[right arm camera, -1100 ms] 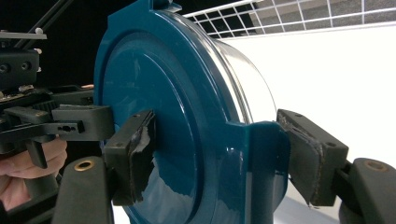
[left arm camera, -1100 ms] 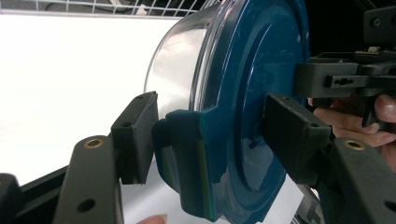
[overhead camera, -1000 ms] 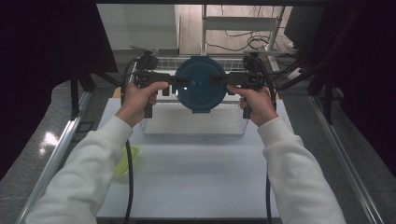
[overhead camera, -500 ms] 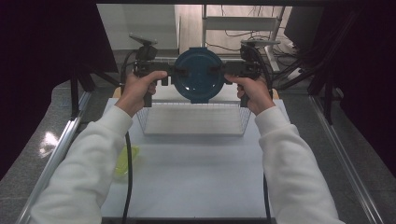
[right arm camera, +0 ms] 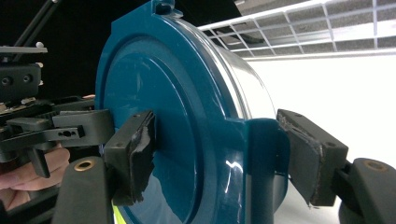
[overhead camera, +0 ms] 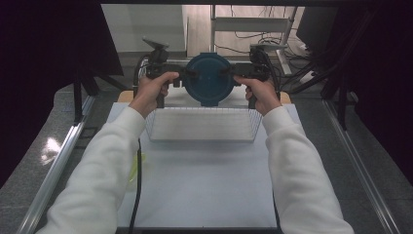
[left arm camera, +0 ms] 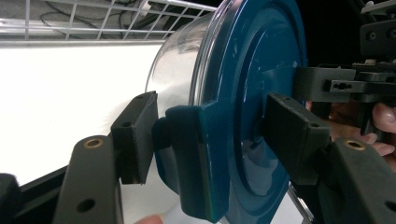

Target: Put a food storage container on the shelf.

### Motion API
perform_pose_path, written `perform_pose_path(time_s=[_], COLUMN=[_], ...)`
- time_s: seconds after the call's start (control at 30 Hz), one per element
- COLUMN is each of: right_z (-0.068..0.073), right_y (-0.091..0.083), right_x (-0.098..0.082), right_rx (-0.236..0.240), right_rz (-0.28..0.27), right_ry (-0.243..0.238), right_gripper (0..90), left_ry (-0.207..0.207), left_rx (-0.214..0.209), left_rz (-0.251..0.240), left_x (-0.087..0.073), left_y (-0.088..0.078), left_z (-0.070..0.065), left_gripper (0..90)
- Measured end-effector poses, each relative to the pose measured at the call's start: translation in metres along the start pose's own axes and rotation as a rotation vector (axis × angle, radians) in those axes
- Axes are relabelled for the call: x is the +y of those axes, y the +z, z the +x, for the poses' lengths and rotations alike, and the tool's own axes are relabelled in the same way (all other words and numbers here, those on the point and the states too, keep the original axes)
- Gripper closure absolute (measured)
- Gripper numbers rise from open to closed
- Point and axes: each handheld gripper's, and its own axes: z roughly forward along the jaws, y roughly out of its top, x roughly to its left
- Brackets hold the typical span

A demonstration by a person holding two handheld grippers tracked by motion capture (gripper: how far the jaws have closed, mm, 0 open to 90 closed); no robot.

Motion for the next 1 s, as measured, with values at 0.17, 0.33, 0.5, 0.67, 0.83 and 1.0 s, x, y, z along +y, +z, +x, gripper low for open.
perform_pose_path(time_s=[0.17,0.33,0.5,0.67,0.83,1.0], right_z=[-0.004,-0.014,-0.023,-0.029,-0.029,-0.024], right_y=[0.004,0.013,0.02,0.027,0.027,0.027], right_x=[0.002,0.007,0.009,0.01,0.009,0.005], right_rx=[0.001,0.003,0.005,-0.003,-0.005,-0.022], right_rz=[-0.003,0.006,0.003,-0.015,-0.022,-0.038], right_ry=[0.026,0.081,0.133,0.163,0.168,0.148], right_gripper=[30.0,29.2,28.6,28.4,28.3,14.7], left_ry=[-0.043,-0.09,-0.147,-0.173,-0.175,-0.141], left_rx=[-0.007,-0.011,-0.019,-0.031,-0.033,0.024], left_rz=[-0.015,-0.028,-0.039,-0.053,-0.062,-0.06], left_x=[0.002,0.005,0.008,0.009,0.008,0.006], left_y=[0.005,0.012,0.022,0.028,0.028,0.03], left_z=[0.006,0.015,0.026,0.035,0.035,0.029], left_gripper=[37.6,37.1,36.7,36.5,36.1,23.0])
